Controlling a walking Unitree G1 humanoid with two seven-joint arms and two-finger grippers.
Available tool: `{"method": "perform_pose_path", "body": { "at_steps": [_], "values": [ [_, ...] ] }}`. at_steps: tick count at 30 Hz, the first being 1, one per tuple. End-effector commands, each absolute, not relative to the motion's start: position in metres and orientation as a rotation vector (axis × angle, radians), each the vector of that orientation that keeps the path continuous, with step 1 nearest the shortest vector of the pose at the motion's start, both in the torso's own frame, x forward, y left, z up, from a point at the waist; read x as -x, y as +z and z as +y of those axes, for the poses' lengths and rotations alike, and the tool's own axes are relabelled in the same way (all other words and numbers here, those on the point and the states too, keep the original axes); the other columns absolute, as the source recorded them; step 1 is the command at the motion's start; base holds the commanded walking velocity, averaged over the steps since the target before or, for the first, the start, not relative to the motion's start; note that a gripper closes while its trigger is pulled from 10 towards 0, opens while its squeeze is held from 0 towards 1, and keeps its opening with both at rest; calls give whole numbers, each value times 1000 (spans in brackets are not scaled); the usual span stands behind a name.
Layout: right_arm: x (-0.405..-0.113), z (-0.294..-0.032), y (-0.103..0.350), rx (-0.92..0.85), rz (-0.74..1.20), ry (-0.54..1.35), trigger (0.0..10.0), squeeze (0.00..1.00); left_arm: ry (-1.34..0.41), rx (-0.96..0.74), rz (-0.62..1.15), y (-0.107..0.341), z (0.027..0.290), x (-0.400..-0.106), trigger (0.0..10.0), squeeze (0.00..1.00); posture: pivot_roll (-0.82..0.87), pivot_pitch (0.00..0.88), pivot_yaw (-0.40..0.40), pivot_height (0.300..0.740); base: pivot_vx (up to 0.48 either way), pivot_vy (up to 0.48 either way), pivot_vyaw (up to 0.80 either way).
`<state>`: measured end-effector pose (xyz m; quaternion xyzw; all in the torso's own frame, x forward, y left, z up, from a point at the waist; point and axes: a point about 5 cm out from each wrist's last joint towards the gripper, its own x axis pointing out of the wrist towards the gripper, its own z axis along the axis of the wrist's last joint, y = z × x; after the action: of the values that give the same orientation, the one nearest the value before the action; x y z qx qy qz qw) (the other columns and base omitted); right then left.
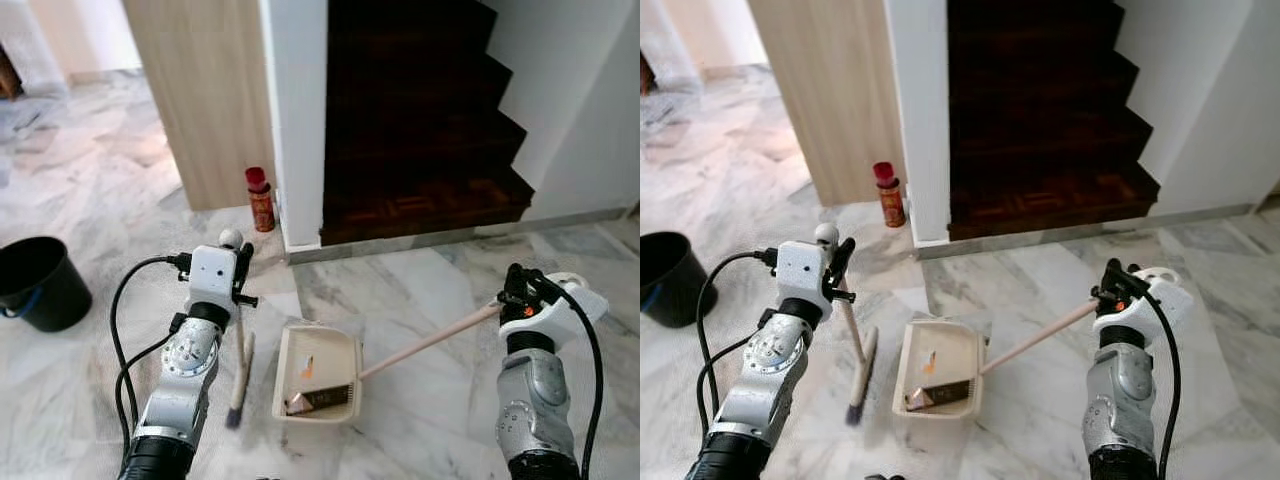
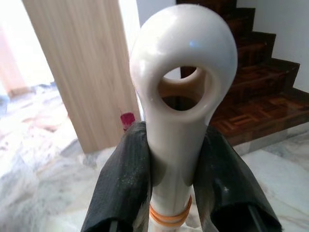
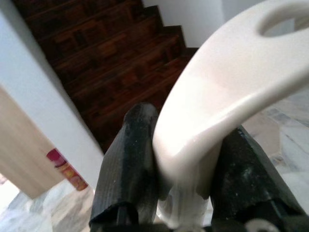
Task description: Sweep floor
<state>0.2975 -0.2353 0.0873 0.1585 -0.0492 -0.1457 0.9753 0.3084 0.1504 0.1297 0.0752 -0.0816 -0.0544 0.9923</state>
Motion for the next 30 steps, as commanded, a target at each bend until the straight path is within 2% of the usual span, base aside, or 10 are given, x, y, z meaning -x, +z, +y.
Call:
{"method": "perform_pose_path", "body": {
  "at_steps": [1, 19, 23, 30],
  "values": [
    [-302, -239, 101, -330, -163, -294, 10000, 0, -113, -155, -214, 142, 149, -311, 10000, 0, -42, 43, -21, 740, 0, 0, 0],
    [-304, -235, 103, -317, -158, -264, 10000, 0, -106, -154, -217, 143, 148, -311, 10000, 0, -41, 58, -30, 740, 0, 258, 0],
    [-304, -234, 106, -305, -170, -249, 10000, 0, -109, -153, -219, 144, 147, -311, 10000, 0, -43, 62, -30, 740, 0, 288, 708],
    [-304, -235, 105, -334, -164, -254, 10000, 0, -105, -155, -214, 143, 148, -311, 10000, 0, -40, 65, -31, 740, 0, 289, 0]
  ]
}}
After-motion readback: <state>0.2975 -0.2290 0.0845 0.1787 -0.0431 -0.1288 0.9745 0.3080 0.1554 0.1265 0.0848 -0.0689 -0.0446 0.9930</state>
